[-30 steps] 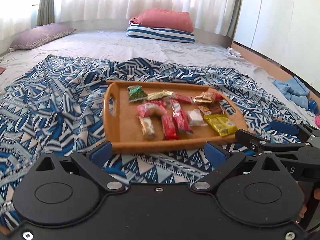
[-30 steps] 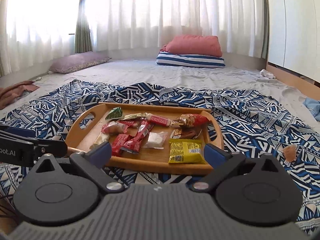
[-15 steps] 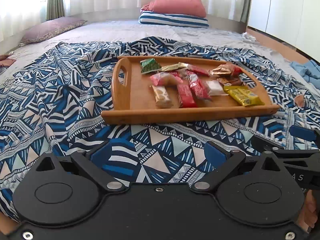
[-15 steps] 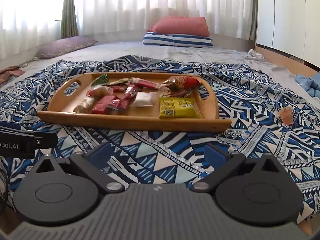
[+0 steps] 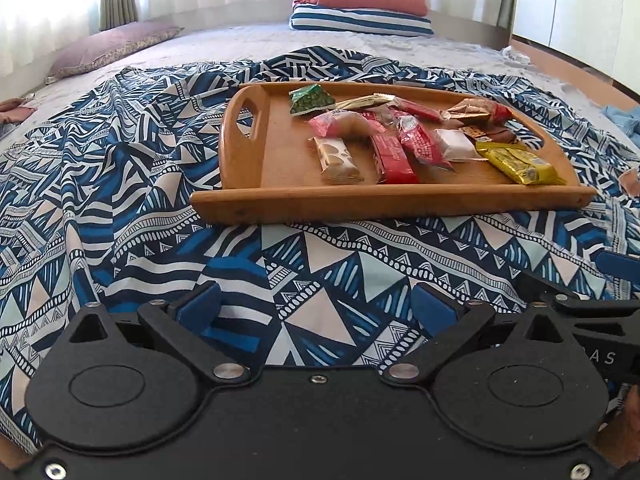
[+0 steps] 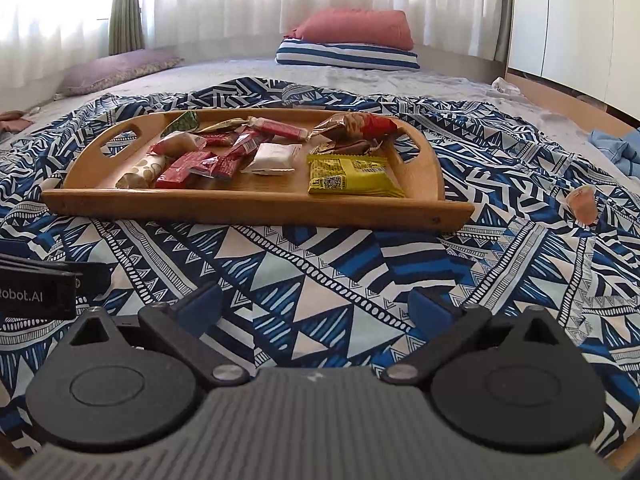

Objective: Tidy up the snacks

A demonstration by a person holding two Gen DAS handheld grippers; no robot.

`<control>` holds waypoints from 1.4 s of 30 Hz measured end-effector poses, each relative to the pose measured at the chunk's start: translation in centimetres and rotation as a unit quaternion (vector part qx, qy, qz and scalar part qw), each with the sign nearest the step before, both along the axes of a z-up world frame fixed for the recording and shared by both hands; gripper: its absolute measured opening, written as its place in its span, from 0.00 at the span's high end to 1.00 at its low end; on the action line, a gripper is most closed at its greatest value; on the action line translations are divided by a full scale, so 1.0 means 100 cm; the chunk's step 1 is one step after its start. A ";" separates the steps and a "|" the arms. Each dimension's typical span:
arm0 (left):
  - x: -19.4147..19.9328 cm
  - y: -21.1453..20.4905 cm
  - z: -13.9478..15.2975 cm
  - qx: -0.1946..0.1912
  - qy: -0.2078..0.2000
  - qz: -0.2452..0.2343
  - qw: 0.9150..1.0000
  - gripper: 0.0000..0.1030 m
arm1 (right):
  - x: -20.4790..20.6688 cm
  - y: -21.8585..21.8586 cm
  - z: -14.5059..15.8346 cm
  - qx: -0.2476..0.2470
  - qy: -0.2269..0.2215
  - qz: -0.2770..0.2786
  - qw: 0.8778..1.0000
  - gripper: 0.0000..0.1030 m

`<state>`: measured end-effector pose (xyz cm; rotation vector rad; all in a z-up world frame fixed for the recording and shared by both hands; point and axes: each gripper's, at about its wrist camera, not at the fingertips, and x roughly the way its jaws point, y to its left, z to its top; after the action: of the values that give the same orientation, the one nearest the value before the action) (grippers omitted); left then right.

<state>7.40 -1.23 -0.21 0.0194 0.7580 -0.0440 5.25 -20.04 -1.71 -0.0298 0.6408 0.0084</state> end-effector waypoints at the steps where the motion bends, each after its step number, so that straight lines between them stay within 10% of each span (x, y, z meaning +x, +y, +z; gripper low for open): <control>1: 0.001 0.000 -0.001 0.000 -0.001 0.001 1.000 0.00 | 0.001 0.001 -0.001 -0.002 0.001 0.001 1.000 0.00; 42: 0.002 -0.003 -0.009 0.007 -0.013 0.025 1.000 0.00 | 0.005 0.003 -0.009 -0.010 0.003 0.014 1.000 0.00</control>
<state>7.61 -1.58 -1.12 0.0144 0.7335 0.0098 5.78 -19.78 -2.58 -0.0582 0.6467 0.0289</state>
